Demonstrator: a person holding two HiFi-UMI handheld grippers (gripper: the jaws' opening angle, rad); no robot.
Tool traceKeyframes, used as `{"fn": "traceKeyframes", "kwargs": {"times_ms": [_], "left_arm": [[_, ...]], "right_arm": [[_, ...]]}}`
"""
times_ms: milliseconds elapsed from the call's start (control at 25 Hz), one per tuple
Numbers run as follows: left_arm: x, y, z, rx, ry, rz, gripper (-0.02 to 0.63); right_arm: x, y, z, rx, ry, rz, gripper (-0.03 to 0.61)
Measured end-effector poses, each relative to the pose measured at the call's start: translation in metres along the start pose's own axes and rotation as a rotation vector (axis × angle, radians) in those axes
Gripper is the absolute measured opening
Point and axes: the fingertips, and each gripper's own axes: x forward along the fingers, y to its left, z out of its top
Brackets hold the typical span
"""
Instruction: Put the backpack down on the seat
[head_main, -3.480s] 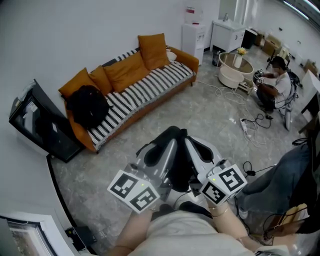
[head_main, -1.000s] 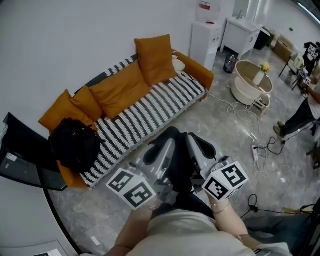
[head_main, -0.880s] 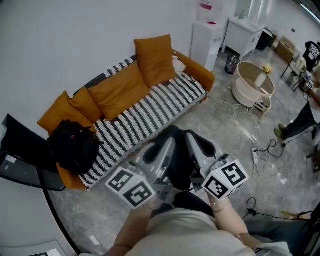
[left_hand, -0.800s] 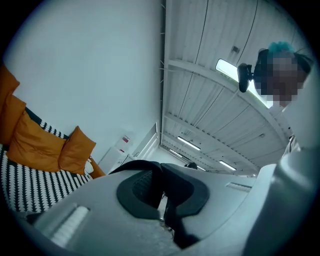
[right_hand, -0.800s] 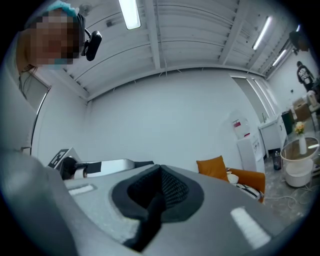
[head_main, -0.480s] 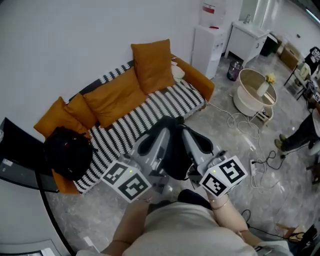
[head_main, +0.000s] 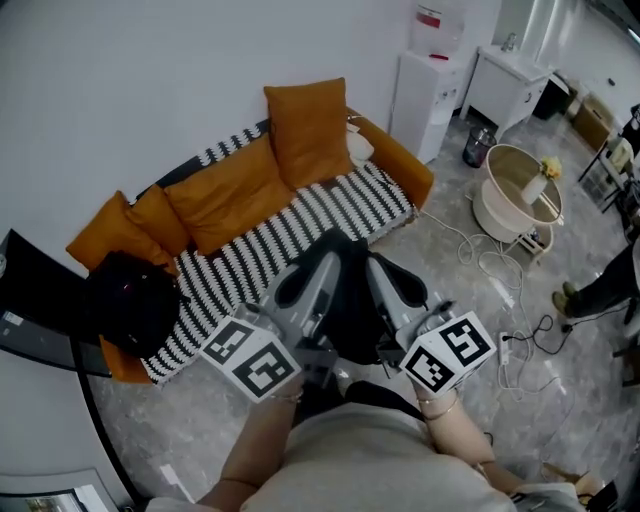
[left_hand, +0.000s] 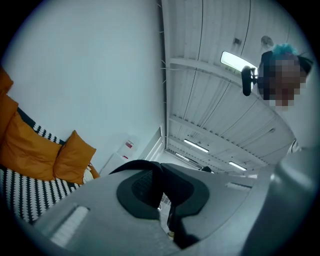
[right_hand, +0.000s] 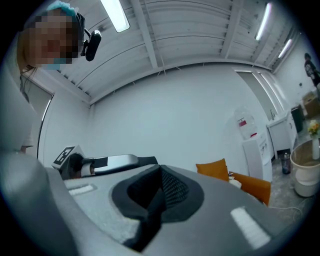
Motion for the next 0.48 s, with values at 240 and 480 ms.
{"fn": "traceKeyframes", "kwargs": {"times_ms": [240, 480], "left_arm": [[0.022, 0.019, -0.010, -0.014, 0.049, 0.009, 0.012], [0.061, 0.049, -0.013, -0.044, 0.081, -0.007, 0.012]], "right_arm": [[0.014, -0.023, -0.011, 0.029, 0.020, -0.011, 0.002], [0.044, -0.060, -0.007, 0.028, 0.005, -0.053, 0.002]]}}
